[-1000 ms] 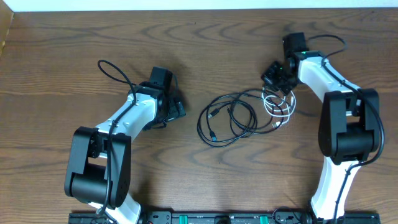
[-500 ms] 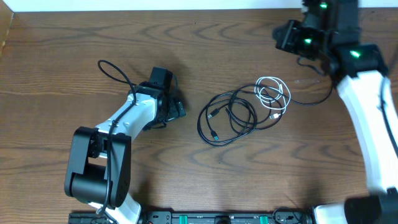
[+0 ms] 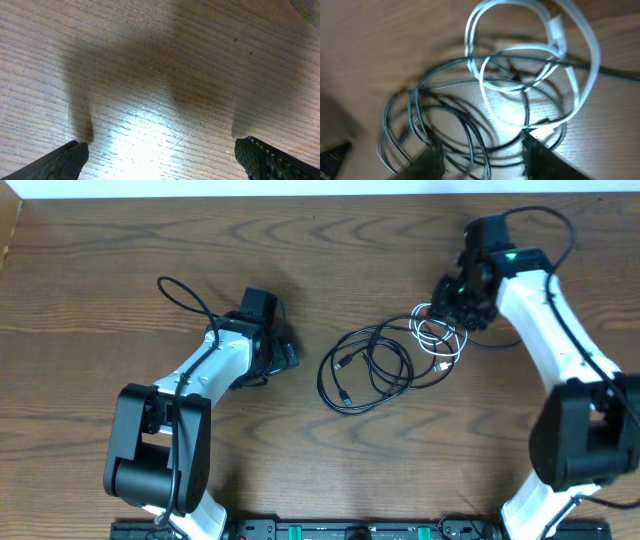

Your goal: Untangle cables

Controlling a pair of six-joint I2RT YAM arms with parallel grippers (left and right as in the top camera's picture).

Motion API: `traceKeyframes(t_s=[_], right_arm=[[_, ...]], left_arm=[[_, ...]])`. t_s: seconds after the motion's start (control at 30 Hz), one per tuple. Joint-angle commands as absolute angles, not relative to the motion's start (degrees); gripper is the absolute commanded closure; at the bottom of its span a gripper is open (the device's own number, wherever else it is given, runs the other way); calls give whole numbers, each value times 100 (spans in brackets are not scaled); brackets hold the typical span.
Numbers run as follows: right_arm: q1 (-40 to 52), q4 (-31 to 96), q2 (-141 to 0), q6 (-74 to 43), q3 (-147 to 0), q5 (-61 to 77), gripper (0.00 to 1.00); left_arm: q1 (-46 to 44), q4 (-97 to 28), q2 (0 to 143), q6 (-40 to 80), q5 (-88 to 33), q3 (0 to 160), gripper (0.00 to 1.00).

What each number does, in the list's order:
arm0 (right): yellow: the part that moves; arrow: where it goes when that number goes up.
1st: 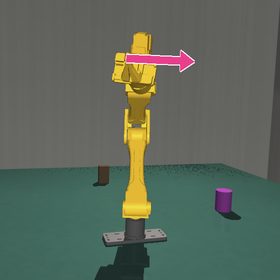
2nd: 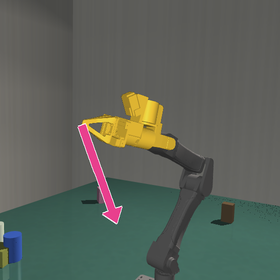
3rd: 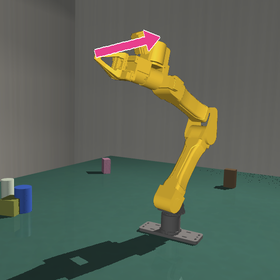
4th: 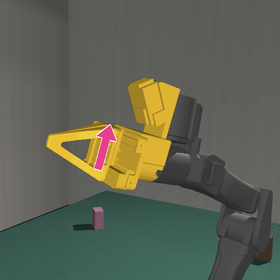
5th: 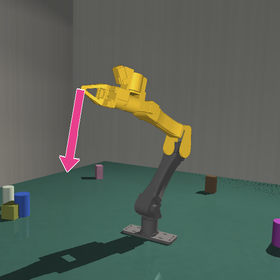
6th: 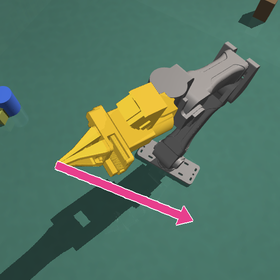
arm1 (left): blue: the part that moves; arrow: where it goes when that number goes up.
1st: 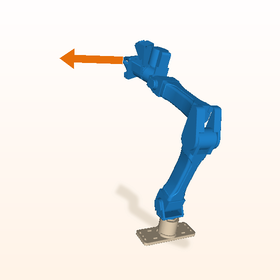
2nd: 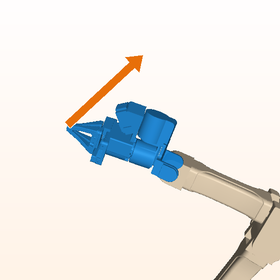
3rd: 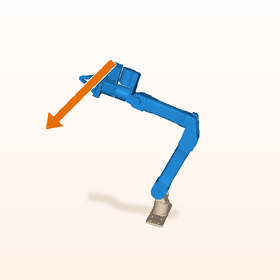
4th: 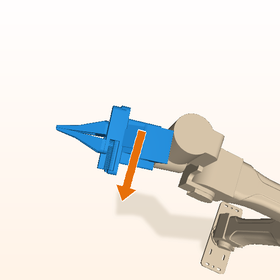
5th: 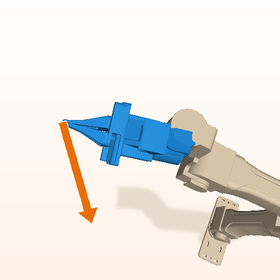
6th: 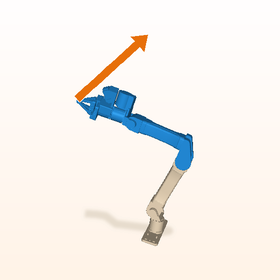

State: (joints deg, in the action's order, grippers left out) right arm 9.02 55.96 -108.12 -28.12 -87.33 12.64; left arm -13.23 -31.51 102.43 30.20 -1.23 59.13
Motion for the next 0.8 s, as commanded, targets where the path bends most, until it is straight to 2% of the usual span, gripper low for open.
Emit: traceKeyframes(t_s=[0.0,0.23,0.33,0.67,0.77], right_arm=[[1249,5708,-11128,-2456,-8753,1111,50],[1337,5411,-11841,-2287,-8753,1044,55],[1347,5068,-12036,-1955,-8753,1048,60],[1428,4838,-12095,-923,-8753,482,56],[1500,4862,-12112,-580,-8750,482,51]], left_arm=[[-1337,-3168,10267,3033,-106,6010,0],[-1337,-3168,10267,3033,-106,6010,0],[-1337,-3168,10267,3033,-106,6010,0],[-1337,-3168,10267,3033,-106,6010,0],[-1337,-3166,10267,3033,-106,6010,0]])
